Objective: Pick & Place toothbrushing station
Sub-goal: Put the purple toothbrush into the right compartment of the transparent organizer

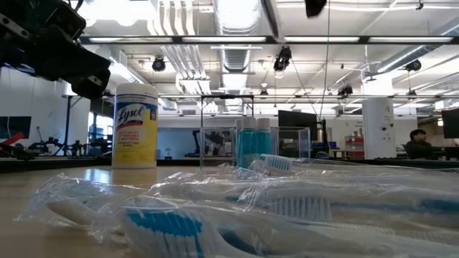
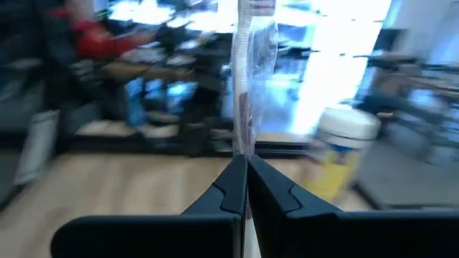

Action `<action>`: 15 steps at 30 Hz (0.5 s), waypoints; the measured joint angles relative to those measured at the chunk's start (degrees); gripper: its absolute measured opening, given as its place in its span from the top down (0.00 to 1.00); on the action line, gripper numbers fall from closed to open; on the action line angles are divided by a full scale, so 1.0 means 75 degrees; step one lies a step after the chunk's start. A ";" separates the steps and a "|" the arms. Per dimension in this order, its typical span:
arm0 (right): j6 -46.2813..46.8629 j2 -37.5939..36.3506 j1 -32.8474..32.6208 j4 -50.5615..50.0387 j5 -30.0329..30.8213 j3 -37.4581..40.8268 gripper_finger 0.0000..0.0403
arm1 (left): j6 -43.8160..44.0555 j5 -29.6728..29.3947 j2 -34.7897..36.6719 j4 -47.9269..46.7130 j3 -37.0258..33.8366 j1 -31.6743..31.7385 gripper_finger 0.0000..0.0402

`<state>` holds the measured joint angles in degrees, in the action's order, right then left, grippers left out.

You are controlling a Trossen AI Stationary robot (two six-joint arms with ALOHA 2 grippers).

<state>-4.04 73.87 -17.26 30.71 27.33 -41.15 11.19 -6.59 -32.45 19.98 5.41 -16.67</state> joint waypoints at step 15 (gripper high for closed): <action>0.0134 0.0604 0.1243 0.4232 0.0174 0.3041 0.98 | 0.0077 -0.0070 0.0000 0.0001 -0.0006 0.0000 0.98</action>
<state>-3.03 78.40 -7.95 62.45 28.63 -18.34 11.77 -7.11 -32.45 19.99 5.37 -16.67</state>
